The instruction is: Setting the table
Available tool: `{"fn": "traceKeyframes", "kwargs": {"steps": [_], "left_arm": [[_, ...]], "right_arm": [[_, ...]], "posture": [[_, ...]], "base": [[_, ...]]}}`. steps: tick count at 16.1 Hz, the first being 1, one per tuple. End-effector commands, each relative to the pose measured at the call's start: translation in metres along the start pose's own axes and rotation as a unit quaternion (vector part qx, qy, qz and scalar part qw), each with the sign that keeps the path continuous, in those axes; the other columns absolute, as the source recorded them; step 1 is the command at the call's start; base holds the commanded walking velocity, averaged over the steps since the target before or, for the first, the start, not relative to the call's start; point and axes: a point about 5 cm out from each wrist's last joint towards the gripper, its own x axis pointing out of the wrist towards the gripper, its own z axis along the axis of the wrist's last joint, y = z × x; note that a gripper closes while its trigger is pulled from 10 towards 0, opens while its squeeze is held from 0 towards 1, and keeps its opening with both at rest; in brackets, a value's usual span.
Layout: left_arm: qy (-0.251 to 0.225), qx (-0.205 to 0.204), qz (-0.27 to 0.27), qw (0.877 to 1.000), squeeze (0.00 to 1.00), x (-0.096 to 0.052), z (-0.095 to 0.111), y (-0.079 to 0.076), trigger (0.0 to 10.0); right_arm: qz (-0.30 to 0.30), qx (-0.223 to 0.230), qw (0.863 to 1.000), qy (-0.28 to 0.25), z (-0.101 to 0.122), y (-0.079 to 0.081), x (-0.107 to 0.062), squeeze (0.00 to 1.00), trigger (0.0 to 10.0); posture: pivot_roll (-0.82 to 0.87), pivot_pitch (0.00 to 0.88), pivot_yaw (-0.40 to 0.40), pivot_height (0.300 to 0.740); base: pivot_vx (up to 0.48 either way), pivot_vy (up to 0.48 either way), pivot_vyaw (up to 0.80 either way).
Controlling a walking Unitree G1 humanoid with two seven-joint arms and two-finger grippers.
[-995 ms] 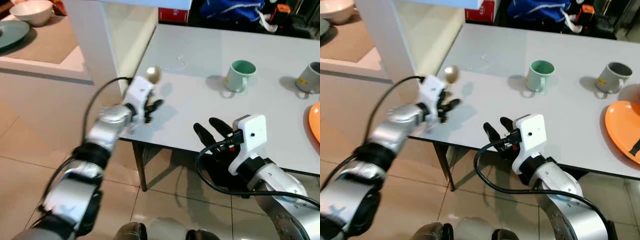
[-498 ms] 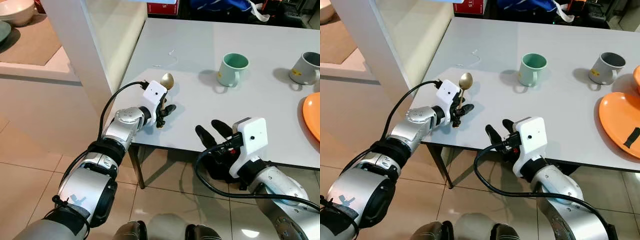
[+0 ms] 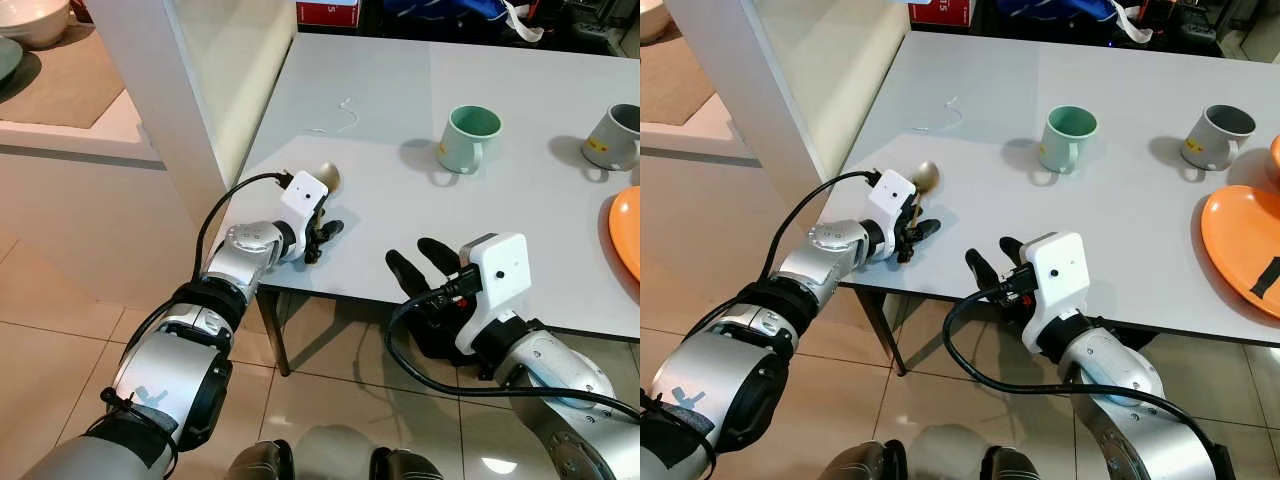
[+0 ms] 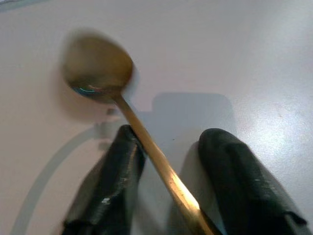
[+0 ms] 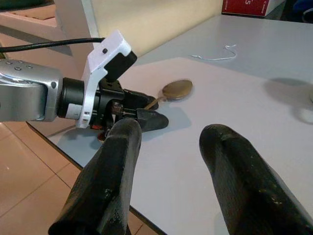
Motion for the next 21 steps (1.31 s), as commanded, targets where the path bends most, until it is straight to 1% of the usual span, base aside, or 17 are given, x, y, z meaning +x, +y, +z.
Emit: {"fn": "traceKeyframes", "kwargs": {"steps": [1,2,3,6,7,8,10,11,12,13,14,16,17,18,20,21], "left_arm": [[0.005,0.006,0.002,1.000,0.96,0.001,0.004,0.001,10.0],[0.005,0.006,0.002,1.000,0.96,0.001,0.004,0.001,10.0],[0.006,0.006,0.004,1.000,1.00,0.002,0.005,0.001,10.0],[0.008,0.008,0.017,1.000,1.00,0.002,0.006,0.002,10.0],[0.008,0.007,0.038,0.999,1.00,0.003,0.010,0.006,10.0],[0.004,0.009,0.039,0.999,1.00,0.003,0.014,0.006,10.0],[-0.014,0.000,0.042,0.999,1.00,0.003,0.021,0.008,10.0],[-0.045,-0.037,0.050,0.997,0.94,0.001,0.031,0.012,10.0],[-0.096,-0.075,0.053,0.991,0.00,-0.003,0.046,0.020,10.0],[-0.127,-0.093,0.053,0.986,0.00,-0.007,0.054,0.024,10.0],[-0.151,-0.083,0.055,0.984,0.00,-0.013,0.059,0.030,10.0],[-0.130,-0.013,0.090,0.987,0.00,-0.025,0.046,0.041,10.0],[-0.106,0.040,0.107,0.988,0.00,-0.029,0.037,0.045,10.0],[-0.083,0.090,0.117,0.986,0.00,-0.034,0.026,0.048,10.0],[-0.074,0.098,0.109,0.986,0.00,-0.046,0.011,0.048,10.0],[-0.071,0.104,0.104,0.987,0.00,-0.049,0.008,0.046,10.0]], "right_arm": [[0.003,-0.008,1.000,-0.001,0.003,0.001,0.000,0.00,10.0],[0.003,-0.008,1.000,-0.001,0.003,0.001,0.000,0.00,10.0],[0.001,-0.008,1.000,-0.003,0.004,0.001,0.000,0.00,10.0],[-0.005,-0.008,1.000,-0.004,0.004,0.001,-0.001,0.00,10.0],[-0.010,-0.006,1.000,-0.005,0.004,0.001,-0.002,0.00,10.0],[-0.011,-0.005,1.000,-0.006,0.004,0.001,-0.002,0.00,10.0],[-0.012,-0.006,1.000,-0.007,0.004,0.001,-0.001,0.00,10.0],[-0.013,-0.006,1.000,-0.009,0.005,0.000,-0.001,0.00,10.0],[-0.015,-0.004,1.000,-0.011,0.005,0.000,-0.001,0.00,10.0],[-0.015,-0.002,1.000,-0.012,0.004,0.001,-0.001,0.00,10.0],[-0.014,-0.001,1.000,-0.011,0.003,0.001,0.000,0.00,10.0],[-0.013,0.000,1.000,-0.013,0.002,0.001,0.002,0.00,10.0],[-0.014,0.000,1.000,-0.015,0.002,0.001,0.003,0.00,10.0],[-0.015,0.000,1.000,-0.016,0.002,0.000,0.002,0.00,10.0],[-0.014,-0.004,1.000,-0.012,-0.002,0.000,0.001,0.00,10.0],[-0.014,-0.006,1.000,-0.010,-0.003,-0.001,0.001,0.00,10.0]], "posture": [[-0.07,0.166,0.049,0.740],[-0.07,0.166,0.049,0.740],[-0.07,0.167,0.055,0.740],[-0.07,0.168,0.064,0.740],[-0.07,0.167,0.069,0.740],[-0.07,0.166,0.070,0.740],[-0.06,0.163,0.071,0.740],[-0.06,0.163,0.072,0.740],[-0.06,0.159,0.070,0.740],[-0.05,0.156,0.070,0.740],[-0.05,0.148,0.069,0.740],[-0.05,0.135,0.073,0.740],[-0.05,0.131,0.072,0.740],[-0.05,0.124,0.072,0.740],[-0.06,0.098,0.066,0.740],[-0.06,0.096,0.066,0.740]], "base": [[0.000,0.000,0.00],[0.000,0.000,0.00],[0.000,0.000,0.00],[0.000,0.000,0.00],[0.000,0.000,0.00],[0.000,0.000,0.00],[0.000,0.000,0.00],[0.000,0.000,0.00],[0.000,0.000,0.00],[0.000,0.000,0.00],[0.000,0.000,0.00],[0.000,0.000,0.00],[0.000,0.000,0.00],[0.000,0.000,0.00],[0.000,0.000,0.00],[0.000,0.000,0.00]]}}
